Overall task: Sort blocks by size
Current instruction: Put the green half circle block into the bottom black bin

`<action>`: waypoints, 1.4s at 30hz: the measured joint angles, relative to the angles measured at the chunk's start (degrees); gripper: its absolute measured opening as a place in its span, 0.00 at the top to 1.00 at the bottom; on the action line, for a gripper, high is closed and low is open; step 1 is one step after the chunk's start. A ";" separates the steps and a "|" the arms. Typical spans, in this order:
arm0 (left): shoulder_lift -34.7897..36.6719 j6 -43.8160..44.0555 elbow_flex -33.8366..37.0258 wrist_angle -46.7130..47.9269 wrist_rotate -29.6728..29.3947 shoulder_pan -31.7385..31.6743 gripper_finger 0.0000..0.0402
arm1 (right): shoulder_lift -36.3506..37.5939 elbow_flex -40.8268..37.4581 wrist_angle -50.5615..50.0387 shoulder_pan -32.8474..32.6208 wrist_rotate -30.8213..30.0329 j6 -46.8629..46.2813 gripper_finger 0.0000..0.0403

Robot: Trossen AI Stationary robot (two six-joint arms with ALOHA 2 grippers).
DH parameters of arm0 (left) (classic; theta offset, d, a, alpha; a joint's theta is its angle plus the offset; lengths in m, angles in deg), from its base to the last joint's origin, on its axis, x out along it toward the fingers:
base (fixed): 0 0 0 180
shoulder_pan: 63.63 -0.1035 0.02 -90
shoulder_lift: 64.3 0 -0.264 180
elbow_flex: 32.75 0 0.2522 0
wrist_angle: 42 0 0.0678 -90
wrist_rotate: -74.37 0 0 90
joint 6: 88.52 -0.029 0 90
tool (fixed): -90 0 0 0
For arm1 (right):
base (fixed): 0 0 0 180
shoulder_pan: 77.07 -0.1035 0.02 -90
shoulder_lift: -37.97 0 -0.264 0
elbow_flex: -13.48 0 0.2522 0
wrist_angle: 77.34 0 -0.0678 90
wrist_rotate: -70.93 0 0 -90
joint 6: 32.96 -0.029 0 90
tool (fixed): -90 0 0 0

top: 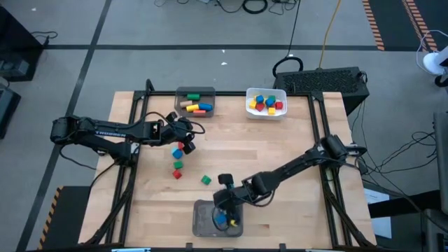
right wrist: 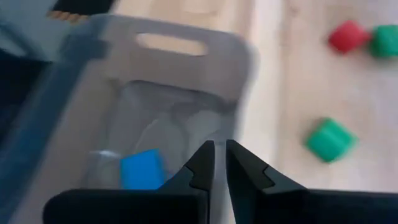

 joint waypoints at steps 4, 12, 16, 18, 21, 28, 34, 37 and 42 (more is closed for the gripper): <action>0.00 0.31 0.00 0.00 0.15 0.00 0.59 | 0.00 0.00 -0.66 2.72 -5.39 -1.50 0.91; 0.00 0.15 0.00 0.00 0.15 0.00 0.59 | -2.48 -0.02 1.62 9.65 -4.04 -7.43 0.72; 0.02 0.11 0.00 -0.07 0.15 0.00 0.59 | -4.64 0.00 5.65 10.53 0.21 -9.96 0.57; 0.02 0.11 0.00 -0.18 0.15 0.00 0.59 | -5.67 0.00 5.79 10.55 -0.14 -10.78 0.50; 0.02 0.09 0.00 -0.21 0.13 0.00 0.59 | -6.34 -0.02 5.66 10.57 -0.70 -12.70 0.42; 0.02 -0.07 0.00 -0.42 0.06 0.00 0.59 | -7.45 0.00 6.06 9.70 -9.25 -14.84 0.34; 0.02 -0.19 0.00 -0.60 -0.05 0.00 0.59 | -9.87 0.00 8.52 9.67 -8.84 -15.16 0.34; 0.02 -0.24 0.00 -0.55 -0.20 0.00 0.59 | -10.25 -0.02 8.66 9.68 -8.47 -15.38 0.34; 0.02 -0.24 0.00 -0.63 -0.26 0.00 0.59 | -10.30 -0.01 8.92 9.68 -9.03 -16.04 0.34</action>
